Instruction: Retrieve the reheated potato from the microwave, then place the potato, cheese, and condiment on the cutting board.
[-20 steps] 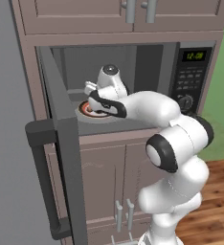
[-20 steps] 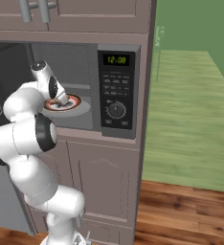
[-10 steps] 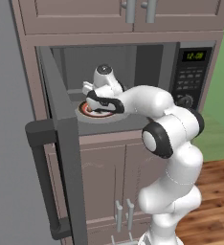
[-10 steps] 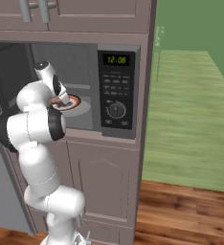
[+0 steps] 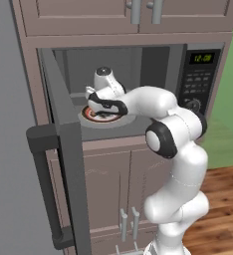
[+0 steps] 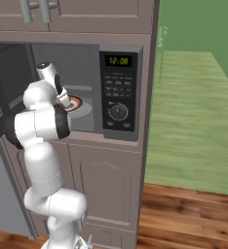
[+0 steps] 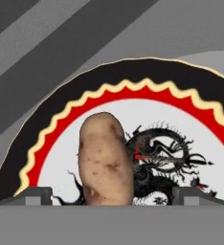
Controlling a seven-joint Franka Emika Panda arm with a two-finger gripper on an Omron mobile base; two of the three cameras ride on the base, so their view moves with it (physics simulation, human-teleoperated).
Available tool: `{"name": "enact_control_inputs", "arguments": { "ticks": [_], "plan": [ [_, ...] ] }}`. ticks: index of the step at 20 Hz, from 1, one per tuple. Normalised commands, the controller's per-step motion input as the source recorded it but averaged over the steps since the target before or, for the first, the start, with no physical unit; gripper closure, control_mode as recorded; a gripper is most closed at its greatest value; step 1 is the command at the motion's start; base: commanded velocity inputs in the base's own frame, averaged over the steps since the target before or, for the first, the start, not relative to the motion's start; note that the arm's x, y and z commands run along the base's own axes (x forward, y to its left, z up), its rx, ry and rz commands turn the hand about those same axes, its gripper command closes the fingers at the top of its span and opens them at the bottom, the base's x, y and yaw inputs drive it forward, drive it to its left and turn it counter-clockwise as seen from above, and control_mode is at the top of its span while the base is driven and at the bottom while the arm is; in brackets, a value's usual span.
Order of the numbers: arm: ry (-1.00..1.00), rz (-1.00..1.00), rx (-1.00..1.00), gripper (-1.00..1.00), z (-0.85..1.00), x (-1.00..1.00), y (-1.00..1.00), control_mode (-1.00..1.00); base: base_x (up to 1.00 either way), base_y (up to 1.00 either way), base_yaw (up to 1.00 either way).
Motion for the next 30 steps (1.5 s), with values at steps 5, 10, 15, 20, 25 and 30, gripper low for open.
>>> {"name": "enact_control_inputs", "arguments": {
  "ticks": [5, 10, 15, 20, 25, 30],
  "plan": [
    [0.09, -0.07, 0.00, -1.00, -0.23, 0.03, 0.00, -1.00, 0.00, 0.00, 0.00],
    [0.04, -0.04, 0.00, -1.00, -0.22, 0.11, 0.00, -1.00, 0.00, 0.00, 0.00],
    [0.04, -0.03, 0.00, 1.00, -0.26, 0.00, 0.00, -1.00, 0.00, 0.00, 0.00],
    [0.02, -0.02, 0.00, 1.00, -0.13, -0.15, 0.00, -1.00, 0.00, 0.00, 0.00],
    [0.00, -0.02, 0.00, 1.00, 0.00, -0.50, -0.07, -1.00, 0.00, 0.00, 0.00],
    [0.00, -0.01, 0.00, 1.00, 0.00, -0.63, -0.12, -1.00, 0.00, 0.00, 0.00]
  ]
}}
